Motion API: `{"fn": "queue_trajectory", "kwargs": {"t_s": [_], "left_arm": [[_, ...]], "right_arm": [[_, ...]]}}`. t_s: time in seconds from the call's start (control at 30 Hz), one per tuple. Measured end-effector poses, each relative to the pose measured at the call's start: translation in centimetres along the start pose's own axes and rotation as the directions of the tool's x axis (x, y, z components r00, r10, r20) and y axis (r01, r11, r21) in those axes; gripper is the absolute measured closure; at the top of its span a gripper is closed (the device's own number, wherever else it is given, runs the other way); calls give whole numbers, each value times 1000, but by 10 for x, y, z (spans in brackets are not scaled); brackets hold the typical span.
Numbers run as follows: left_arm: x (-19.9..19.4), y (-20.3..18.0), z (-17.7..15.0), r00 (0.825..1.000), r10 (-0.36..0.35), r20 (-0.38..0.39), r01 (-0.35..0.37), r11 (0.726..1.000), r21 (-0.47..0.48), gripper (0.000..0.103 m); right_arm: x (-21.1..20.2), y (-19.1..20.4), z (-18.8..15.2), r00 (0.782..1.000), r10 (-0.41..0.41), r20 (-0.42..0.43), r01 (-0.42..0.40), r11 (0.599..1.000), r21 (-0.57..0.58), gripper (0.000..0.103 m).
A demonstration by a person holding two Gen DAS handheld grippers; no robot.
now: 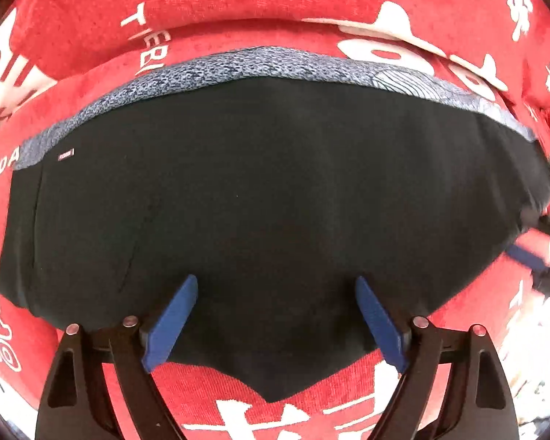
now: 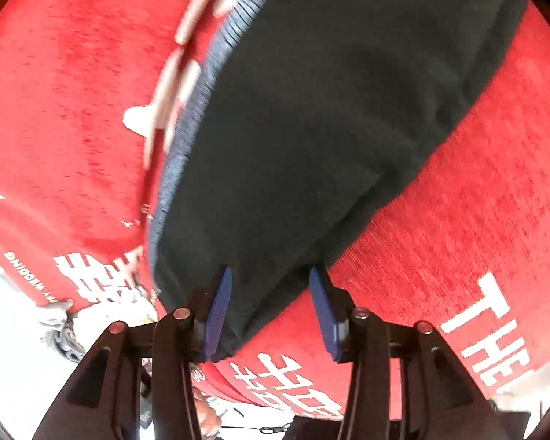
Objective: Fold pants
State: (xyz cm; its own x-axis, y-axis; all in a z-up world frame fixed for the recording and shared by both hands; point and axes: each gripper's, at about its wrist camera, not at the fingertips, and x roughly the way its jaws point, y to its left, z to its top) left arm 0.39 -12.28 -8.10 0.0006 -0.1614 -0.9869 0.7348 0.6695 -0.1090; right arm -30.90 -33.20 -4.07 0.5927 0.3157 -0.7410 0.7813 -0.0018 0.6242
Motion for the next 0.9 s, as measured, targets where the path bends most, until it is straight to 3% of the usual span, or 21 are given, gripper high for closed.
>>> {"fn": "queue_trajectory", "kwargs": {"t_s": [0.1, 0.13, 0.17, 0.37, 0.53, 0.67, 0.77, 0.9], "left_arm": [[-2, 9, 2, 999, -33, -9, 33, 999, -24, 15], [-3, 11, 3, 999, -42, -11, 41, 999, -31, 15], [-3, 13, 4, 999, -48, -13, 48, 998, -35, 15], [-6, 21, -5, 998, -66, -8, 66, 997, -33, 15], [-9, 18, -5, 999, -27, -26, 27, 1000, -6, 15], [-10, 8, 3, 998, -9, -68, 8, 1000, -24, 15], [-16, -2, 7, 996, -2, -84, 0, 1000, -30, 15], [-22, -28, 15, 997, 1, -81, -1, 1000, -1, 15]], "right_arm": [[-6, 2, 13, 999, 30, 17, -29, 1000, -9, 60], [0, 5, 13, 1000, 26, 13, -26, 1000, -8, 87], [3, 9, 16, 1000, -8, 4, 8, 1000, -26, 95], [8, 13, 3, 978, -207, 20, 206, 949, -240, 96], [3, 12, 1, 983, -182, 19, 181, 955, -234, 91], [-11, 9, -3, 978, -206, -3, 201, 958, -204, 71], [-22, 2, -8, 975, -224, -5, 218, 954, -205, 62], [-33, -6, -9, 973, -230, -4, 225, 955, -193, 58]]}}
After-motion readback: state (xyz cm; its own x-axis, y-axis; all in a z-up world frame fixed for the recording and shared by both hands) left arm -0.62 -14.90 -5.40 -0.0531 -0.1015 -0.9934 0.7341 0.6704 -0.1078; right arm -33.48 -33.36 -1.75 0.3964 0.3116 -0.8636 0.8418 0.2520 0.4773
